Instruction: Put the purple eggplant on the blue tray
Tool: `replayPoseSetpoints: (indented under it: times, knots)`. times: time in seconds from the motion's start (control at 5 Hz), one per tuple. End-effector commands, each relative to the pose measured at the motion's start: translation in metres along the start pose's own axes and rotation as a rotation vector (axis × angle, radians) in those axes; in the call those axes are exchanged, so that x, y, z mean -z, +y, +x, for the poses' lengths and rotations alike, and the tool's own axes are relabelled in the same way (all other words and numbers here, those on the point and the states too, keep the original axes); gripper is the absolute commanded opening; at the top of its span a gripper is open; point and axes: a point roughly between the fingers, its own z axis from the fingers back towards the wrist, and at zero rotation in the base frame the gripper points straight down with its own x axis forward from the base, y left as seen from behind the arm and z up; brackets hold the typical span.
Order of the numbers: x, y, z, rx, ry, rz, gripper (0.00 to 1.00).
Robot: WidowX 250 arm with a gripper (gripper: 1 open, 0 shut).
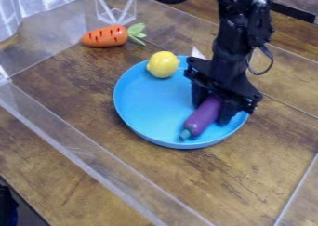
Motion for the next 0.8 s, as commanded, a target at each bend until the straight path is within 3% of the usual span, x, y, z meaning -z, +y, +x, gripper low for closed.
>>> replayPoseSetpoints:
  times: [0.0,0.4,0.6]
  knots:
    - [-0.027,0.023,0.011,-0.058,-0.085,0.01,0.0]
    - [-0.03,0.035,0.006,-0.11,-0.084,0.033,0.0]
    - [-0.029,0.033,0.003,-0.13,-0.076,0.04,1.0]
